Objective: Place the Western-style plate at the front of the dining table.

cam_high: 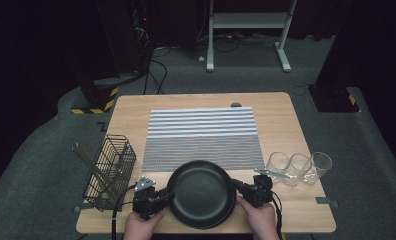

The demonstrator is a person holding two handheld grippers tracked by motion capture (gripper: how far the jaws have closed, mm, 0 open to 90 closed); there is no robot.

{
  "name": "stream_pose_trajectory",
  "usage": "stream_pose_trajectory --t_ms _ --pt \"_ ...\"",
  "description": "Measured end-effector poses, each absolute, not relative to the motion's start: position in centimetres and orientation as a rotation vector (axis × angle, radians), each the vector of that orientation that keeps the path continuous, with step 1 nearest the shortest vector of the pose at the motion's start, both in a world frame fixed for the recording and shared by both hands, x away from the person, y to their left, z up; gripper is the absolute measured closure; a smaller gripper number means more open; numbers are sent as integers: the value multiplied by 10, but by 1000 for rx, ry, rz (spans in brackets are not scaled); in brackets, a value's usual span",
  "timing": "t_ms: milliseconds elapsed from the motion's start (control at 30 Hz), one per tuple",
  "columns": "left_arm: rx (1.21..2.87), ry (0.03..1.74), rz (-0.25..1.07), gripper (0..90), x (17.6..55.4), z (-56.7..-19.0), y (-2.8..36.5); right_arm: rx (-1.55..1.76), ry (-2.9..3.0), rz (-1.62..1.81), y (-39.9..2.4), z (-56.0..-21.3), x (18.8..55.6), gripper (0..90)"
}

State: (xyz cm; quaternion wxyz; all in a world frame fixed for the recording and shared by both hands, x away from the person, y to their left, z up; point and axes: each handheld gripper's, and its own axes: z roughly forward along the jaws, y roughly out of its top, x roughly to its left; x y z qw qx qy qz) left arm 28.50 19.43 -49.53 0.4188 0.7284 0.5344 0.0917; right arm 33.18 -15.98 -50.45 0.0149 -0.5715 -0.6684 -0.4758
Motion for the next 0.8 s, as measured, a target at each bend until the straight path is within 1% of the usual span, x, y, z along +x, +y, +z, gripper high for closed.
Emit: stream_pose_trajectory --t_ms 800 --pt "1818 1340 235 678 290 -495 193 -1777 -2112 -1475 -160 -502 333 845"
